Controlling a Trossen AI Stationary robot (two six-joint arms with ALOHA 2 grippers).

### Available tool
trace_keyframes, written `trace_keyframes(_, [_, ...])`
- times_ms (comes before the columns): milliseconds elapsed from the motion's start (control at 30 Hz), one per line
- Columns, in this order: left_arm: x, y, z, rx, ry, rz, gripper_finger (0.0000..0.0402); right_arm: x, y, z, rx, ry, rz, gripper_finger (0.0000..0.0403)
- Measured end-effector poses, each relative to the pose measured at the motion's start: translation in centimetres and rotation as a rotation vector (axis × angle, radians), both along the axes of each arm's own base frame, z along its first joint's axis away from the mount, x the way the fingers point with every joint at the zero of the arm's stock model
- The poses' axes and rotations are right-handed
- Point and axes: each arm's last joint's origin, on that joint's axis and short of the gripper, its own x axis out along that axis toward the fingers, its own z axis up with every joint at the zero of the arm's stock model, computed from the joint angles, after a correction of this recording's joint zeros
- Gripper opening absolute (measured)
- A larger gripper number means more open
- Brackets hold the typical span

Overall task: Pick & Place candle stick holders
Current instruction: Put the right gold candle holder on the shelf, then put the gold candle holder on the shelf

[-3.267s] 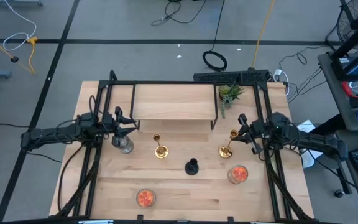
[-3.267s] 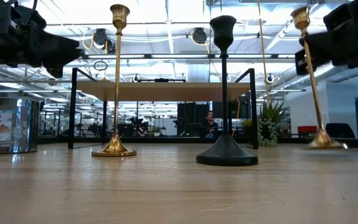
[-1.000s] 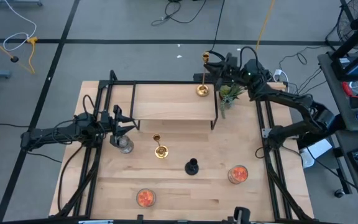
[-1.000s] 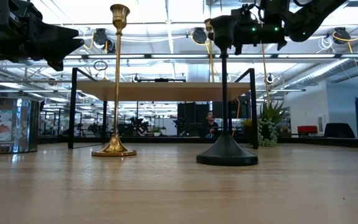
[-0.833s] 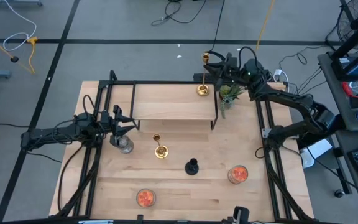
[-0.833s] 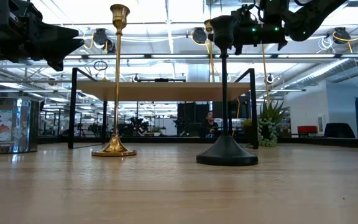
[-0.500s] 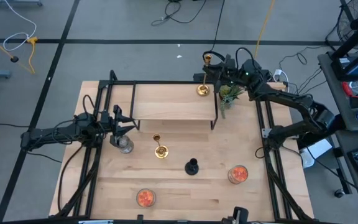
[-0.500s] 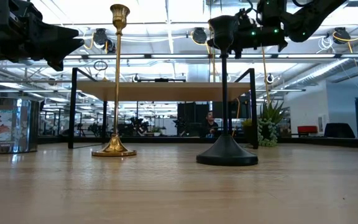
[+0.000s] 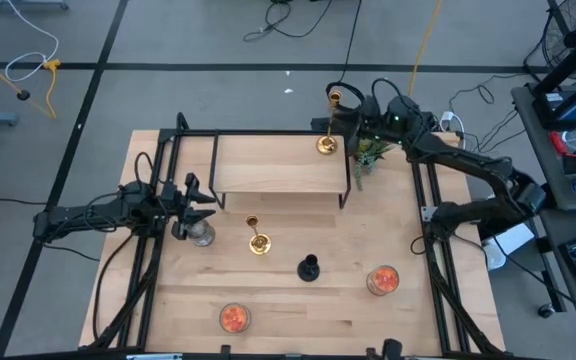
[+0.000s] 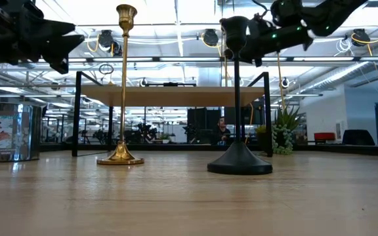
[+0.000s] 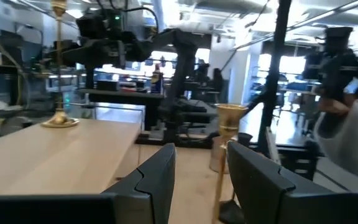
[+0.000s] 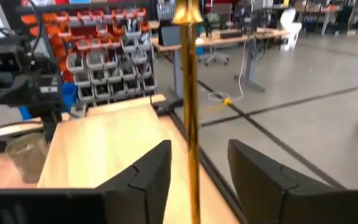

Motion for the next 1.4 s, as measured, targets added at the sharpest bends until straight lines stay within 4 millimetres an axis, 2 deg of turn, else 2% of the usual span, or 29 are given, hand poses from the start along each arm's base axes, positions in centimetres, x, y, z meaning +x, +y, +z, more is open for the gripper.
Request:
trace_keyframes(200, [0.2,0.1,-0.1,-0.011,0.029,0.028,0.0154,-1.9,1.8,0.6,0.063,0.100,0.004,0.0185])
trace_keyframes(333, [0.7,0.1,0.4,-0.015,0.062,0.025,0.0154,-2.7,3.4,0.6,0.108,0.172,0.034,0.0189])
trace_keyframes(533, [2.1,-0.3,2.5,0.046,0.132,-0.025,0.0154,-2.8,6.5,1.1,0.119,0.215,0.138,0.0182])
trace_keyframes(667, [3.7,-0.6,2.9,0.068,0.232,-0.058,0.0154,-2.2,8.3,1.4,0.105,0.214,0.224,0.0179])
trace_keyframes(967, [7.2,-1.5,1.3,0.028,0.381,-0.107,0.0154,-0.5,11.5,1.0,0.113,0.239,0.384,0.0178])
trace_keyframes(1200, [9.3,-2.4,0.3,0.024,0.350,-0.150,0.0154,0.0,12.9,0.9,0.107,0.247,0.452,0.0178])
trace_keyframes(1400, [10.6,-2.6,-0.4,0.017,0.315,-0.112,0.0154,0.2,13.4,0.9,0.091,0.248,0.475,0.0176])
